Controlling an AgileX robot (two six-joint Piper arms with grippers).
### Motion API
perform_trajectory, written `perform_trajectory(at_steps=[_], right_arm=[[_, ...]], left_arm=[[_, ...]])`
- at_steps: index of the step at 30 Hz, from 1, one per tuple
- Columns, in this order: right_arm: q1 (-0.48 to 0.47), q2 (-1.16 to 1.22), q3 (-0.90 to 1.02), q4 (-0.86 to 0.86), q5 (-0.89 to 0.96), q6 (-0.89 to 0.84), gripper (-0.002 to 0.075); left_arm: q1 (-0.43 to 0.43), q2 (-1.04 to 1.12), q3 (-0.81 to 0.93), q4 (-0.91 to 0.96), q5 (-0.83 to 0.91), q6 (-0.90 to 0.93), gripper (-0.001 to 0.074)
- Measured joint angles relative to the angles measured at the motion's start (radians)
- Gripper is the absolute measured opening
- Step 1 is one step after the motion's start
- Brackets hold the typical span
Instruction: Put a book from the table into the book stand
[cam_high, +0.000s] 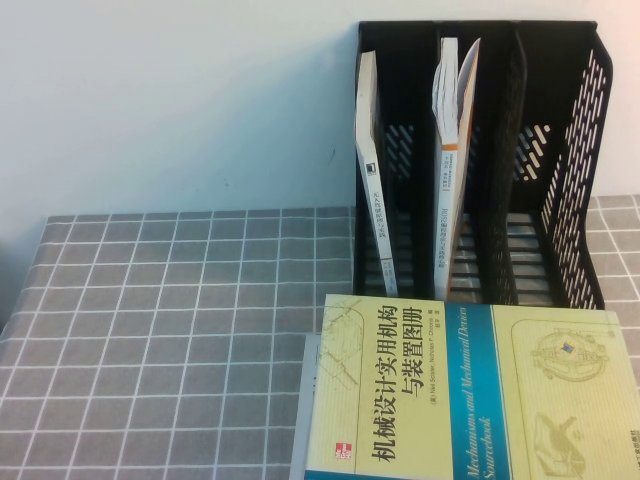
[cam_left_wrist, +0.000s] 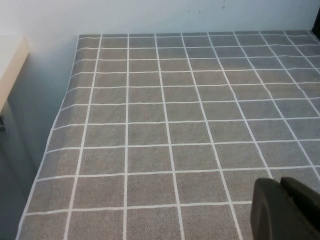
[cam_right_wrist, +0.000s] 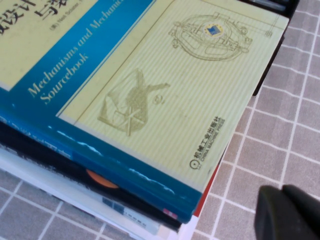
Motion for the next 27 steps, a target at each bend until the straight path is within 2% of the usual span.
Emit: perform_trajectory(at_steps=[27], right_arm=[[-0.004, -0.002, 0.011, 0.0, -0.005, 0.0, -0.0003]], left_arm=[[-0.002, 0.0, 0.0, -0.003, 0.0, 0.0, -0.0003]])
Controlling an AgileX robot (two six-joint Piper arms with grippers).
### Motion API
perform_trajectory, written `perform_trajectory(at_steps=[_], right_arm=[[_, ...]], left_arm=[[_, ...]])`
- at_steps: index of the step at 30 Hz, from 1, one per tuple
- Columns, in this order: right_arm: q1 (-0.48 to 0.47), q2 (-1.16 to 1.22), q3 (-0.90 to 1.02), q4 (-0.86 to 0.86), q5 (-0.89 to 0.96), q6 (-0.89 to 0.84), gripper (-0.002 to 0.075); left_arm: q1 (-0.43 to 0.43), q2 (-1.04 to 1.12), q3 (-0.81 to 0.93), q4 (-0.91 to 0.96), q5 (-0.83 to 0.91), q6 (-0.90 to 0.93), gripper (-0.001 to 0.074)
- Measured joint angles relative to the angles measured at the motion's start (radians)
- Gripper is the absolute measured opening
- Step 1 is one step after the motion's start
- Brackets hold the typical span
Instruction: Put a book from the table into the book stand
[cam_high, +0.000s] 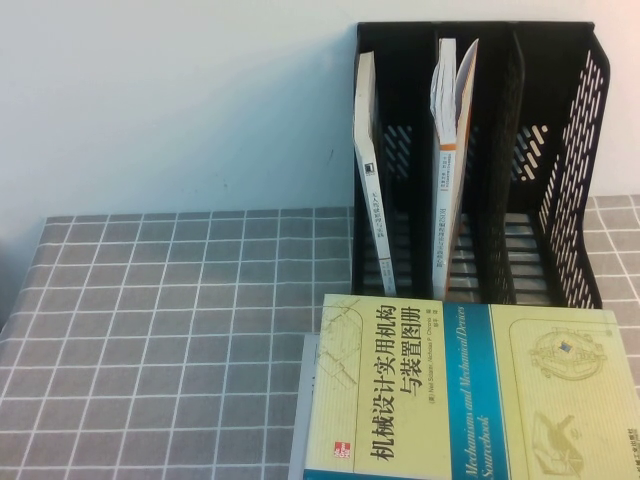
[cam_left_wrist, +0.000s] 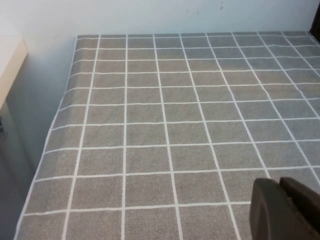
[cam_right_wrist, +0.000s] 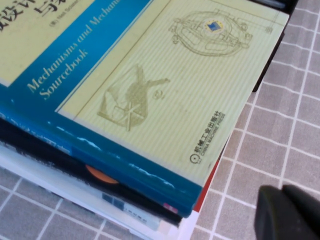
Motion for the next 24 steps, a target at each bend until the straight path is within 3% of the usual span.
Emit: perform_trajectory(at_steps=[10, 21, 24], right_arm=[[-0.171, -0.252, 0.044, 0.012, -0.065, 0.006, -0.0003], [-0.182, -0.389, 0.328, -0.087, -0.522, 0.007, -0.0003], [-0.182, -0.391, 0.378, -0.088, -0.56, 0.007, -0.0003]], left_arm=[[-0.002, 0.0, 0.0, 0.0, 0.0, 0.0, -0.0003], [-0.002, 0.0, 0.0, 0.0, 0.0, 0.0, -0.0003], [-0.002, 0.0, 0.0, 0.0, 0.0, 0.0, -0.0003]])
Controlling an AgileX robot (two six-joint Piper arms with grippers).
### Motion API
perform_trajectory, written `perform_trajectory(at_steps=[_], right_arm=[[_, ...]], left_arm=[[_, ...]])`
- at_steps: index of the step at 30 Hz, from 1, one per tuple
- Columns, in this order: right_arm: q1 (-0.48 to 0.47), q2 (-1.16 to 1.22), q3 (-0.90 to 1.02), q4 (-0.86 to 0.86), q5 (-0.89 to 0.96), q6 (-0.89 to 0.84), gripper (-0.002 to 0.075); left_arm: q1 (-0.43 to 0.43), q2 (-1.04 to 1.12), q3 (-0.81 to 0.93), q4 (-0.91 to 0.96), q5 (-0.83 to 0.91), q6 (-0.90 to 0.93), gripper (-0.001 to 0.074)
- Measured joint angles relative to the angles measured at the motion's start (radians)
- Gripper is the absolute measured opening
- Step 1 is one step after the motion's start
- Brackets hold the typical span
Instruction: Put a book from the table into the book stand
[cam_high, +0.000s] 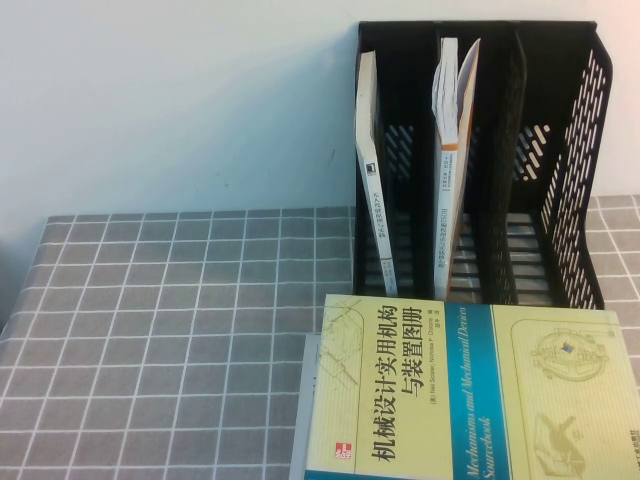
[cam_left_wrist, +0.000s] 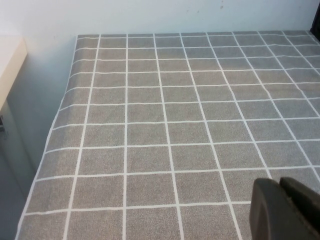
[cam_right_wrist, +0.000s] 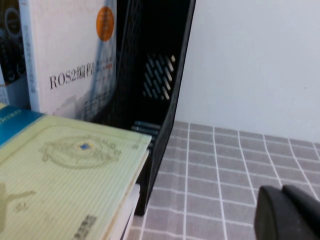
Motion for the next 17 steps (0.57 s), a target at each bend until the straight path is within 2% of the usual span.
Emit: perform_trajectory(at_steps=[7, 17], right_arm=[[0.0, -0.013, 0.005, -0.018, 0.231, 0.008, -0.0003], [0.0, -0.015, 0.0, -0.02, 0.253, 0.027, -0.0003]], left_arm=[[0.0, 0.0, 0.0, 0.0, 0.0, 0.0, -0.0003], [0.0, 0.0, 0.0, 0.0, 0.0, 0.0, -0.0003]])
